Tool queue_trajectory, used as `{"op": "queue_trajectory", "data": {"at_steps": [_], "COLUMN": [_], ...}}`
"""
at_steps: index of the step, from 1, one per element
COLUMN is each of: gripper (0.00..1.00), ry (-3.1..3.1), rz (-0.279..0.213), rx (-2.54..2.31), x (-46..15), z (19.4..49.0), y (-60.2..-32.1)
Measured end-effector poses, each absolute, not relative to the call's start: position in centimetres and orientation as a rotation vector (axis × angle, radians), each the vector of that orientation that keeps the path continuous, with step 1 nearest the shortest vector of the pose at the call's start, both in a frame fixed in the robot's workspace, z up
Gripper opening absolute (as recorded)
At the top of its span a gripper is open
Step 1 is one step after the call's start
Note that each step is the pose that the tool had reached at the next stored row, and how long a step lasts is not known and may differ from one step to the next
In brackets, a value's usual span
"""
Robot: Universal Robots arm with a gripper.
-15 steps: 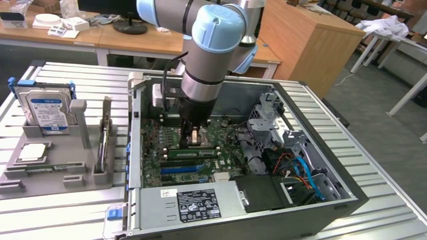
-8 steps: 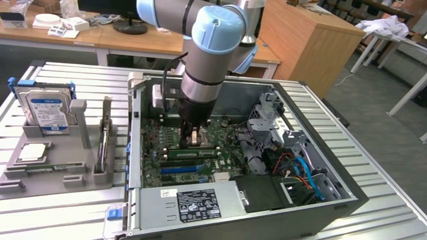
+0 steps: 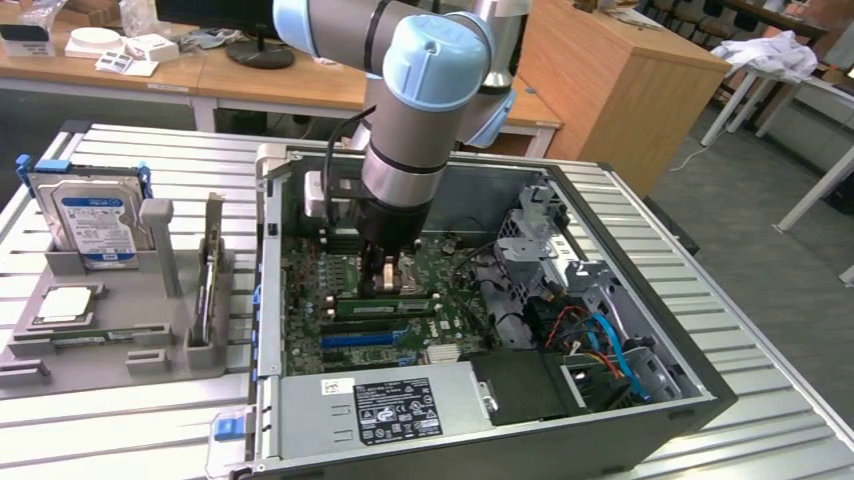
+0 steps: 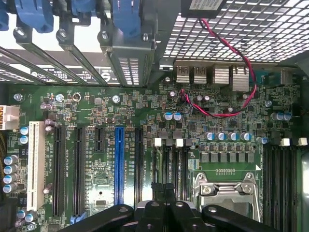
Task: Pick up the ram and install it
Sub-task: 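Press down the ram until it locks into place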
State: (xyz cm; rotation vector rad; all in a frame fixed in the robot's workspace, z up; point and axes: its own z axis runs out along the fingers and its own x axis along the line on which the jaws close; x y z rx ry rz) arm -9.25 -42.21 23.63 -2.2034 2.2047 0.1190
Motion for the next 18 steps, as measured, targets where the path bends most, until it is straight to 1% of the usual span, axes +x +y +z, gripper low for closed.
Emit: {"op": "queue_trajectory", "data": {"at_steps": [18], "gripper": [0.11], "ry": [2.204], "rz": [0.119], "rx": [-2.203], "x": [-9.25], "z": [23.23], "y": [-42.20]}}
